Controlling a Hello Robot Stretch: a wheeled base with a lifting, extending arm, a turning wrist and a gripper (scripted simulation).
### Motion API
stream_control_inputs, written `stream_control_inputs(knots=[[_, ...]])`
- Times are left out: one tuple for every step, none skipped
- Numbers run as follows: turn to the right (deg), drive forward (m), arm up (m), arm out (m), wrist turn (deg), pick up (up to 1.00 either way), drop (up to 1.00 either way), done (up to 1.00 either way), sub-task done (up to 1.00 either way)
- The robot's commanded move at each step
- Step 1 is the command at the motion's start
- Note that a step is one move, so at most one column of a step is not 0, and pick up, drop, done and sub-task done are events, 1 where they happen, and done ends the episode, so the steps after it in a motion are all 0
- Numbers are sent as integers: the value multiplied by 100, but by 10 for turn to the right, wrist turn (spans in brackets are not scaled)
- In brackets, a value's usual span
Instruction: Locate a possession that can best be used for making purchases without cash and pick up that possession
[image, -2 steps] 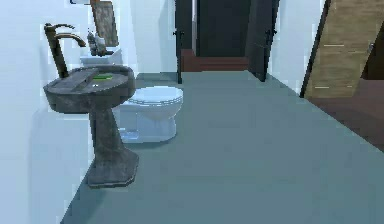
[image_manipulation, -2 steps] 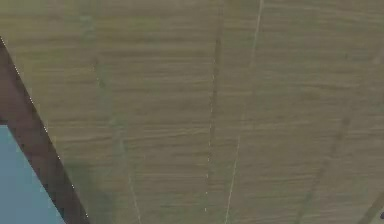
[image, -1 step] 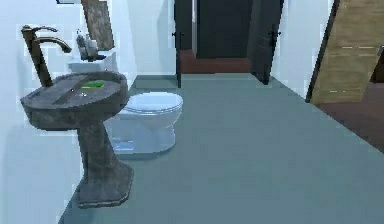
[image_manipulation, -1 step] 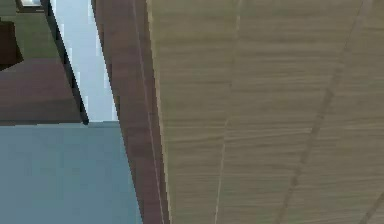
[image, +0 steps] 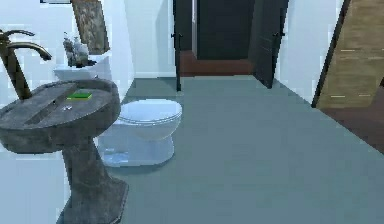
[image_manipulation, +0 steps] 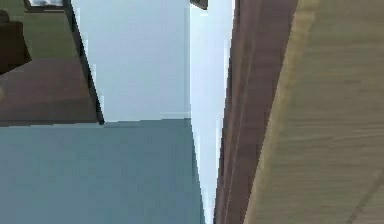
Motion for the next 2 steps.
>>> stream_control_inputs(knots=[[-90, 0, 0, 0, 0, 0, 0, 0, 0], [0, 25, 0, 0, 0, 0, 0, 0, 0]])
